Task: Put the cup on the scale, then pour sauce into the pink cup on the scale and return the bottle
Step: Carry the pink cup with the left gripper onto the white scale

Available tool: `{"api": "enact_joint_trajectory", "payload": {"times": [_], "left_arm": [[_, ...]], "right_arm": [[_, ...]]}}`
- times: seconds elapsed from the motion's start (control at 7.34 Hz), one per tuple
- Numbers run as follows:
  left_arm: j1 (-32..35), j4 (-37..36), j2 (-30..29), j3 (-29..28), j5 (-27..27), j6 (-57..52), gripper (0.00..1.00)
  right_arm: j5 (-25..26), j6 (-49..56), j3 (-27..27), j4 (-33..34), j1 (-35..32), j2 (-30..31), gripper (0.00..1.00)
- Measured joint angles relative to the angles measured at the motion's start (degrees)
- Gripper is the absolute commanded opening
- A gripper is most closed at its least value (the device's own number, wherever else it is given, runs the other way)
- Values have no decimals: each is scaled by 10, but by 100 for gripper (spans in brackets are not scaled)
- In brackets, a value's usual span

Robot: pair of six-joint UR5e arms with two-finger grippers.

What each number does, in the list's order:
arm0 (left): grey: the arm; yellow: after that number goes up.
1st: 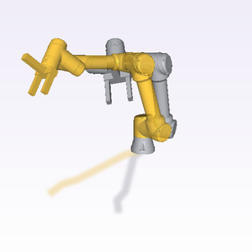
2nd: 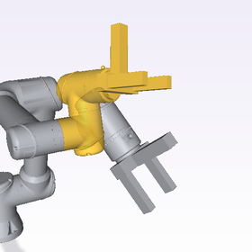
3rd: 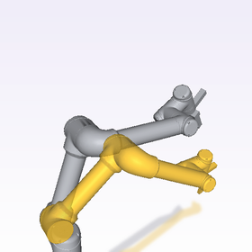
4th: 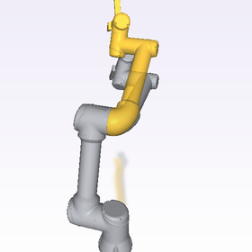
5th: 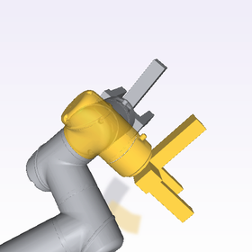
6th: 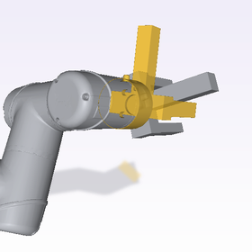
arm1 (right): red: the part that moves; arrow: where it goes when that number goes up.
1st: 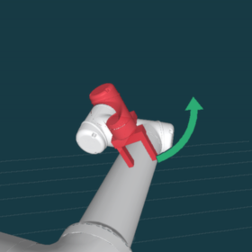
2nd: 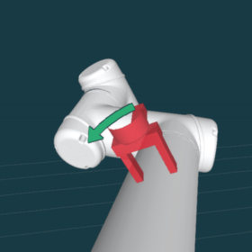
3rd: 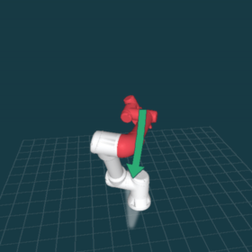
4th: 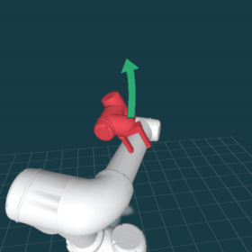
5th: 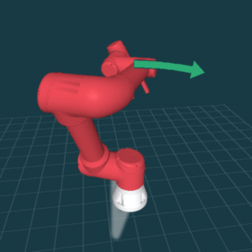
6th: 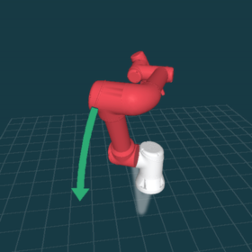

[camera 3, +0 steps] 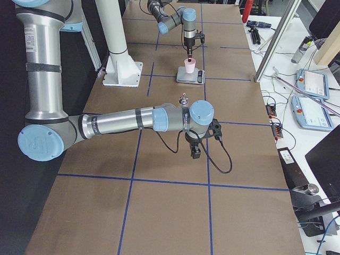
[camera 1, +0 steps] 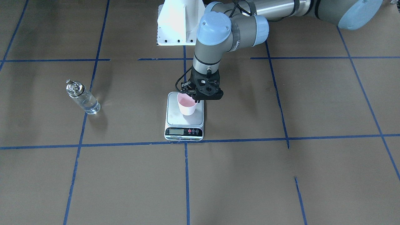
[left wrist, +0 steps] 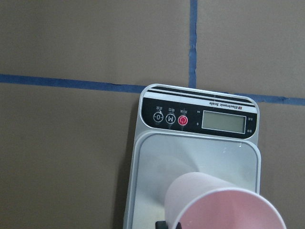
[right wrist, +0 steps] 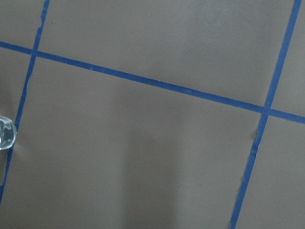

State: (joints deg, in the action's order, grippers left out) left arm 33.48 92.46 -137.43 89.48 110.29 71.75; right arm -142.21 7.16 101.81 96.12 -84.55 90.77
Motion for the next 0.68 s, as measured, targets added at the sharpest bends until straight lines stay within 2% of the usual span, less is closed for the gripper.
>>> {"api": "enact_joint_trajectory", "payload": {"times": [0.41,0.54,0.68], "left_arm": [[-9,2,-2,-6,-7,0,3],[-10,2,-2,-6,-7,0,28],[-10,3,-2,-6,-7,-1,44]], "right_arm": [[0,0,0,0,2,0,100],[0,0,0,0,2,0,100],[0,0,0,0,2,0,100]]}}
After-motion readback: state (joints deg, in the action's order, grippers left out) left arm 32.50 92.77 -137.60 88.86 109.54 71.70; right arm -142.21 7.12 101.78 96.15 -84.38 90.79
